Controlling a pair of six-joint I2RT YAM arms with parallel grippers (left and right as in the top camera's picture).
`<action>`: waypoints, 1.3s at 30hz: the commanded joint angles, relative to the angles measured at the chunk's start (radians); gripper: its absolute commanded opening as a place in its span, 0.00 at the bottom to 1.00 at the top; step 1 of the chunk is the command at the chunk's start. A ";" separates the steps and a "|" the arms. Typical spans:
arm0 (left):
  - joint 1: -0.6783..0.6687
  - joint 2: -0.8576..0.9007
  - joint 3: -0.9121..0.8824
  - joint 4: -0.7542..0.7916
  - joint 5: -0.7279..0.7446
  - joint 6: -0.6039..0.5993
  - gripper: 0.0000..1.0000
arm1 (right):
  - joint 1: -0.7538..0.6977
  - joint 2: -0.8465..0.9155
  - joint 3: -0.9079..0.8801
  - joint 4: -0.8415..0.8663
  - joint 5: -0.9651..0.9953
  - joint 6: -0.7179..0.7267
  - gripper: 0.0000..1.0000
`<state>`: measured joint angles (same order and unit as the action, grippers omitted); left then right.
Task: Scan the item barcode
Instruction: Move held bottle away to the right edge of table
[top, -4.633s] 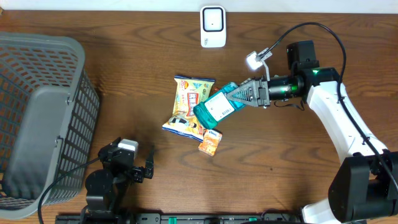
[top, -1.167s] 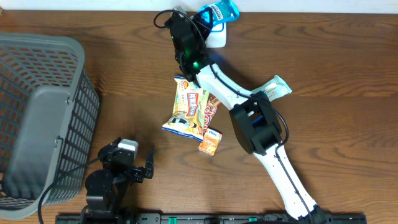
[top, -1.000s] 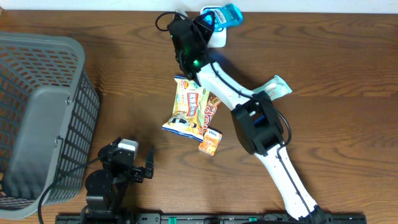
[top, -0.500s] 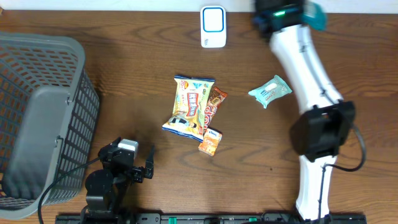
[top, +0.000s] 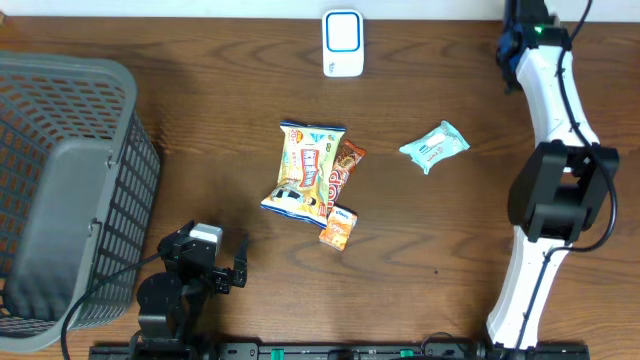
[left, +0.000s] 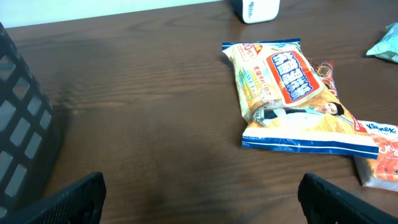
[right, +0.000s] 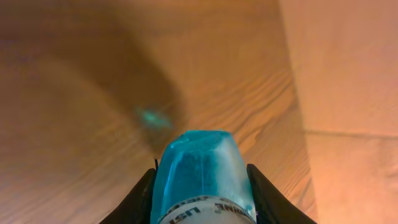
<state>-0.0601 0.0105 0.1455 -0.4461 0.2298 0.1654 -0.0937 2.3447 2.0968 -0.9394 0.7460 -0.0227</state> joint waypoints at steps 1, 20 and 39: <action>-0.002 -0.006 -0.013 -0.021 -0.003 0.014 0.98 | -0.067 0.043 -0.027 -0.010 0.063 0.094 0.17; -0.002 -0.006 -0.013 -0.021 -0.003 0.014 0.98 | -0.385 0.098 -0.032 -0.014 -0.006 0.124 0.54; -0.002 -0.006 -0.013 -0.021 -0.003 0.014 0.98 | -0.326 -0.255 -0.015 -0.045 -0.503 0.123 0.99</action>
<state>-0.0601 0.0101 0.1455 -0.4461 0.2298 0.1654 -0.4824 2.3005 2.0666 -0.9829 0.4702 0.0891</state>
